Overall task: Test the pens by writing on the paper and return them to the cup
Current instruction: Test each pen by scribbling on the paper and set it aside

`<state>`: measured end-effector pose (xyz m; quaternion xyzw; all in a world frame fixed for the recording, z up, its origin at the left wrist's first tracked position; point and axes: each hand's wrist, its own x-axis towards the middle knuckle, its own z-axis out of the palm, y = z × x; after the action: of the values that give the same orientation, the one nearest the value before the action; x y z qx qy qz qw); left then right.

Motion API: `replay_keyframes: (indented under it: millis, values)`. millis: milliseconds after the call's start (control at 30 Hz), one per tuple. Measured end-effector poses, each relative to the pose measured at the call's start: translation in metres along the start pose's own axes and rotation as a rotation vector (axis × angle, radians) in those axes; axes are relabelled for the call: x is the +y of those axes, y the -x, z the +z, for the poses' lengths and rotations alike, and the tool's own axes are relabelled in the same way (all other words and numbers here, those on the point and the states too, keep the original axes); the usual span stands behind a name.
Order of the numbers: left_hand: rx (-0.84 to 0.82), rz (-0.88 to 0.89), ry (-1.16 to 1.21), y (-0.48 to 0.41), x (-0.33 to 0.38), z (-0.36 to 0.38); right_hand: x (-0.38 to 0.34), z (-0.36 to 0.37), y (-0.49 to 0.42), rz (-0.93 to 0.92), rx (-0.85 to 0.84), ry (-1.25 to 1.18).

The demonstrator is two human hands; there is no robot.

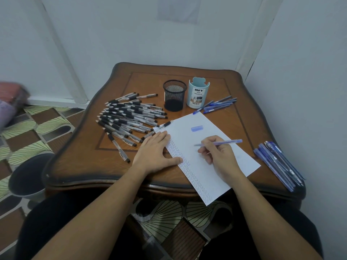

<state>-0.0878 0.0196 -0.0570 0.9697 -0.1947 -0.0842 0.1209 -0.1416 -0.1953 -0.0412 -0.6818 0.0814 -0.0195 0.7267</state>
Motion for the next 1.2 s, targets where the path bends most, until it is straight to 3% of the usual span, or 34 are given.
replay_keyframes:
  millis: [67, 133, 233, 333, 400, 633, 833, 1200]
  values:
    - [0.000, 0.000, 0.001, 0.000, 0.000, 0.000, -0.005, 0.000, -0.007, 0.045, -0.018, 0.043]
    - [0.000, 0.001, 0.004, 0.000, -0.001, 0.000, -0.011, -0.001, -0.018, 0.026, -0.027, 0.300]
    - [0.003, 0.012, 0.006, 0.000, -0.002, 0.000, -0.017, -0.002, -0.040, -0.147, -0.017, 0.759]
    - [-0.004, 0.009, 0.014, 0.001, 0.000, -0.002, -0.022, 0.002, -0.064, -0.237, 0.060, 1.052]
    - [-0.007, 0.009, 0.022, 0.002, 0.000, -0.002, -0.022, 0.003, -0.076, -0.193, 0.043, 1.187]
    - [0.029, 0.024, 0.063, 0.002, -0.002, -0.001, -0.024, 0.007, -0.085, -0.130, -0.004, 1.273]
    - [0.100, 0.013, 0.202, 0.004, -0.003, 0.001, -0.022, 0.013, -0.066, -0.191, -0.087, 1.055]
    - [0.188, -0.021, 0.492, 0.006, 0.003, -0.004, -0.010, 0.040, -0.036, -0.292, -0.258, 0.916]
